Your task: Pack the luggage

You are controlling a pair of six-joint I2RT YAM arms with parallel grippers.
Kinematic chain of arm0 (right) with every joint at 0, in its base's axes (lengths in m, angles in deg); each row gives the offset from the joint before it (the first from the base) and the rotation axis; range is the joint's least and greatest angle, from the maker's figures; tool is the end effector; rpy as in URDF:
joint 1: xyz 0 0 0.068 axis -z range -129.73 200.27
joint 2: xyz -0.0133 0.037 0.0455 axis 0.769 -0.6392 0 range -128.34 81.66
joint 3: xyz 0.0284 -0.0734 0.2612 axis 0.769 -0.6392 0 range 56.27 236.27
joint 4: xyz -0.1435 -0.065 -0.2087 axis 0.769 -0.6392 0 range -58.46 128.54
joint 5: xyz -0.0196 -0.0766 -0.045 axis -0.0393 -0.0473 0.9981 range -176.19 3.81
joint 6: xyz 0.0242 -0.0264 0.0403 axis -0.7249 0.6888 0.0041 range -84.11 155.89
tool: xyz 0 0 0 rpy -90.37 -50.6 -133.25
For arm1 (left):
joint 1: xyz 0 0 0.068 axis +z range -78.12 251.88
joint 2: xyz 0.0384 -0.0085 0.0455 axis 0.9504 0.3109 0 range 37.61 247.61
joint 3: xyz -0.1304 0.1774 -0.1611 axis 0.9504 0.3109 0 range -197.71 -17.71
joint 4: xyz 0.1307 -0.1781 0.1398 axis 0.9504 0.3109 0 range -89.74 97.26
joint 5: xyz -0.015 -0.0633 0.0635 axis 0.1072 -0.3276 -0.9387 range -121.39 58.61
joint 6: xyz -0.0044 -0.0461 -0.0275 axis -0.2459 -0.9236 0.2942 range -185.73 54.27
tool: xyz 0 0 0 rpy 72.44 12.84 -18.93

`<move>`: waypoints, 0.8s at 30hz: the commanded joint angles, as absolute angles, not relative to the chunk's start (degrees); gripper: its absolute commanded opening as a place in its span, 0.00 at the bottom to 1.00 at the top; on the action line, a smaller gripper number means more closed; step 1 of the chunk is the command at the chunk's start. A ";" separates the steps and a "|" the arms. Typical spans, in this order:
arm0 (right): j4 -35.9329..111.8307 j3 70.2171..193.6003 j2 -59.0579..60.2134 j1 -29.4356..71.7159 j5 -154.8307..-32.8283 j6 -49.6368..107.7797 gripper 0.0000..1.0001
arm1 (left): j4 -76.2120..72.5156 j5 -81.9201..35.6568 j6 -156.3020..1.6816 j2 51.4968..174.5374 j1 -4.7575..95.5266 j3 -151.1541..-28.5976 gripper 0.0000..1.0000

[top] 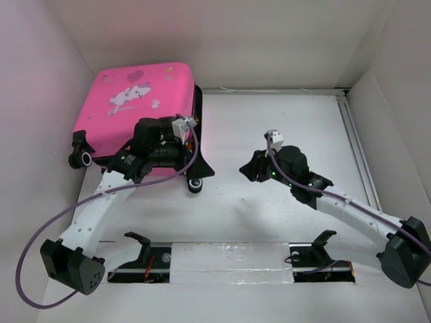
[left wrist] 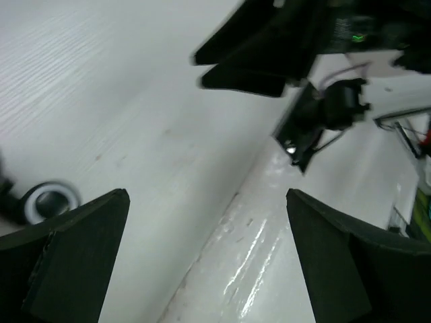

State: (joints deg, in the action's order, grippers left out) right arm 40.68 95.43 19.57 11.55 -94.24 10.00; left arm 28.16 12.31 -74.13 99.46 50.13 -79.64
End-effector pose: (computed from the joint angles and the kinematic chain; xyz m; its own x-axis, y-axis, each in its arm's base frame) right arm 0.1901 0.1588 0.2678 -0.5641 0.1017 -0.8194 -0.5282 0.7183 0.4528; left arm 0.2032 -0.1075 0.3601 -0.5509 0.1062 -0.8278 0.7632 0.4655 -0.4482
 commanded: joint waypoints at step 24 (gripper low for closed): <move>39.95 102.24 17.15 10.98 -86.62 11.72 0.00 | 16.95 -28.93 -101.68 131.80 81.87 -121.23 0.38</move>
State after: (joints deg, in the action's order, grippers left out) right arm 38.95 99.41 17.76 11.55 -86.55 10.81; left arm 14.28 -24.10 -97.13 127.63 74.78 -118.35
